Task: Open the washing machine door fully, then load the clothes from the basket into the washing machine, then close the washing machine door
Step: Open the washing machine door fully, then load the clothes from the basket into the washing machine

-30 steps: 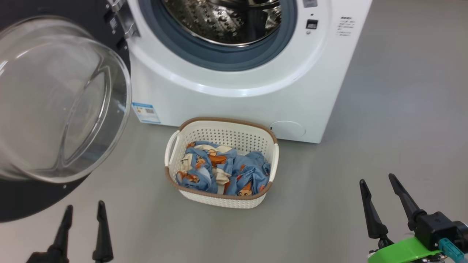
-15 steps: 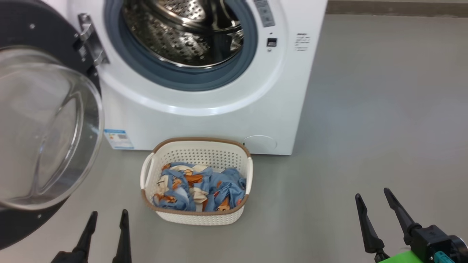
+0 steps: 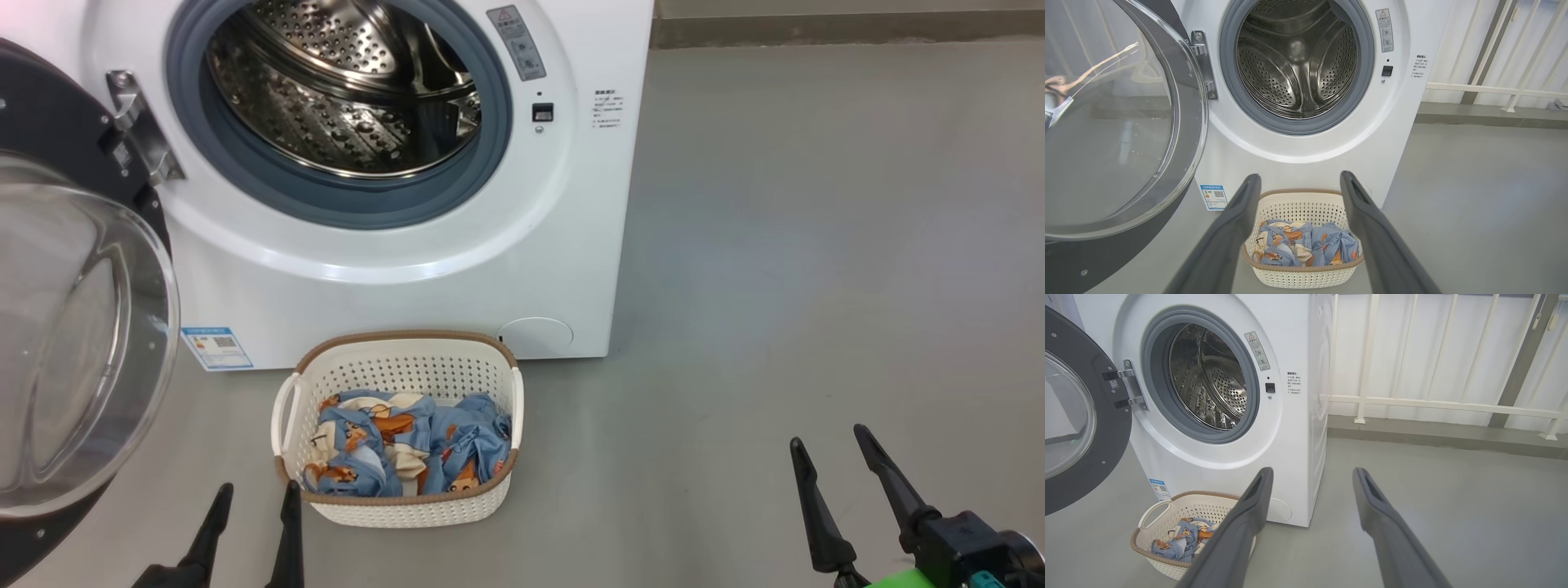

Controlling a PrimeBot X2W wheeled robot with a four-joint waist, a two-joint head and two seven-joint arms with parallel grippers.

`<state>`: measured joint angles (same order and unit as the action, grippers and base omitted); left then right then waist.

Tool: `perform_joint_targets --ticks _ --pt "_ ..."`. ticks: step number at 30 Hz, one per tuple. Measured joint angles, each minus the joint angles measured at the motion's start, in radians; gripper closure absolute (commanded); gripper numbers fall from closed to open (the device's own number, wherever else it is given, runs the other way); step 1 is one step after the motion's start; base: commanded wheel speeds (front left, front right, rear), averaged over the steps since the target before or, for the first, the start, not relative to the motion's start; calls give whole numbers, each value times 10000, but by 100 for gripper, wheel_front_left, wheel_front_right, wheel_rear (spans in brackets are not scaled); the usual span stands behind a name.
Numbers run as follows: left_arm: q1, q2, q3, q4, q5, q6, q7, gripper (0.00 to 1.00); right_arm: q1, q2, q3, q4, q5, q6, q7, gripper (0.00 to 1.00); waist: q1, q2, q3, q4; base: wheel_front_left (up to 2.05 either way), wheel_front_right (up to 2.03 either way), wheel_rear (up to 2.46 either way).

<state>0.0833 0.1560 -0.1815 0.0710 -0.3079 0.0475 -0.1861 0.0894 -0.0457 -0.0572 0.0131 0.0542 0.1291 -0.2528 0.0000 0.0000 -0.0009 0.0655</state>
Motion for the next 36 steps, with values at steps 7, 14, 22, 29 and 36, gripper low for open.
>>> perform_joint_targets --ticks 7,14,22,29,36 --pt "0 2 -2 130 0 56 0 0 181 4 -36 -36 2 0 2 0 0 0 -29 -135 0 0 0" --pt "-2 4 -12 199 0 113 2 0 181 10 -35 -17 25 0 2 0 0 0 -30 -95 0 0 0" --pt "-5 6 -35 299 -17 201 86 0 181 17 -2 8 90 0 2 0 0 0 -22 -80 0 0 0" --pt "-12 12 -44 316 -17 303 71 0 179 19 -10 56 98 0 2 0 0 0 -2 -108 0 0 0" --pt "-55 15 -65 318 -17 407 -35 0 178 21 -19 63 100 0 2 0 0 0 25 -108 3 -3 0"
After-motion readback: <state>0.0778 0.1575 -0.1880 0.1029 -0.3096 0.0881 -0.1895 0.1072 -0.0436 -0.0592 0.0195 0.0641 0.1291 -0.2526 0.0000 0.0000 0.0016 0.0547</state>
